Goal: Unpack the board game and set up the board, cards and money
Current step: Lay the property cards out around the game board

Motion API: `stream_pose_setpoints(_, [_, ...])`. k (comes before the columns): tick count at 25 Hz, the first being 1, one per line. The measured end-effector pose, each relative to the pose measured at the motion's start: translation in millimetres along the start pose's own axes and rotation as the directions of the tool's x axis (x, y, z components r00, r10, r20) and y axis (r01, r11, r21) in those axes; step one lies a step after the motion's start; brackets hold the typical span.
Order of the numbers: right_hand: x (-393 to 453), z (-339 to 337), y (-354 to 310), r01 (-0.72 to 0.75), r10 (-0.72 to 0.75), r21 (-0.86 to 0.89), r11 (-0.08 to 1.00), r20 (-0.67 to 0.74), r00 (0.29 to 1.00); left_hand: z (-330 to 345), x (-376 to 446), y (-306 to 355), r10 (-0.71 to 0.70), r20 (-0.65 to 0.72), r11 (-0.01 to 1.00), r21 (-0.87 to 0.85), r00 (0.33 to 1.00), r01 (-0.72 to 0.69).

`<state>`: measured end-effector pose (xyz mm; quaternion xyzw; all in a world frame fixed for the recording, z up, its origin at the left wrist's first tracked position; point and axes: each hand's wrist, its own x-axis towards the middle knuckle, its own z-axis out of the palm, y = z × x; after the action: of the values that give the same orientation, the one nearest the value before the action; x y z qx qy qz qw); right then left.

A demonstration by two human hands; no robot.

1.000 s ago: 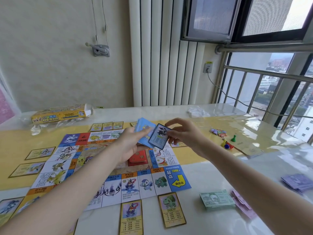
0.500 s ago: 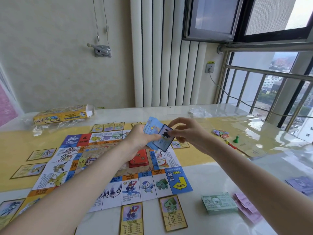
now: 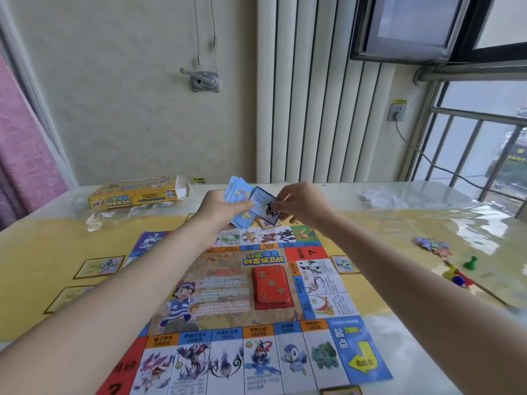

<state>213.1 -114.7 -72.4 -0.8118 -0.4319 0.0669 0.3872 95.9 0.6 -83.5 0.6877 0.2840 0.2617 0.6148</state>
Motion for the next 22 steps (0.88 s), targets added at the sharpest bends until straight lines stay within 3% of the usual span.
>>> stream_pose_setpoints(2, [19, 2, 0, 0.049, -0.047, -0.145, 0.988, 0.019, 0.999, -4, 18, 1, 0.027, -0.010, 0.995, 0.097, 1.000, -0.026])
stream_pose_setpoints(4, [37, 2, 8, 0.047, -0.046, -0.107, 0.993, 0.013, 0.999, -6, 34, 0, 0.051, -0.027, 0.991, 0.122, 0.998, -0.047])
stream_pose_setpoints(7, [59, 4, 38, -0.162, 0.171, 0.095, 0.982, -0.088, 0.981, -9, 54, -6, 0.017, -0.056, 1.000, 0.020, 0.998, -0.016])
stream_pose_setpoints(9, [67, 11, 61, -0.305, 0.312, 0.067, 0.950, -0.121, 0.942, -9, 58, -13, -0.010, -0.055, 1.000, 0.004, 0.998, 0.010])
stream_pose_setpoints(11, [72, 20, 76, -0.358, 0.350, -0.044, 0.933, -0.139, 0.927, -8, 64, -22, -0.027, -0.059, 0.999, 0.041, 0.998, 0.030])
stream_pose_setpoints(19, [81, 41, 81, -0.232, 0.227, -0.341, 0.911, -0.056, 0.972, -1, 73, -34, -0.045, -0.044, 0.996, 0.070, 0.998, 0.048])
stream_pose_setpoints(22, [83, 36, 79, -0.026, 0.022, -0.378, 0.925, -0.015, 1.000, -2, 74, -37, -0.044, -0.038, 0.997, 0.061, 0.998, 0.047])
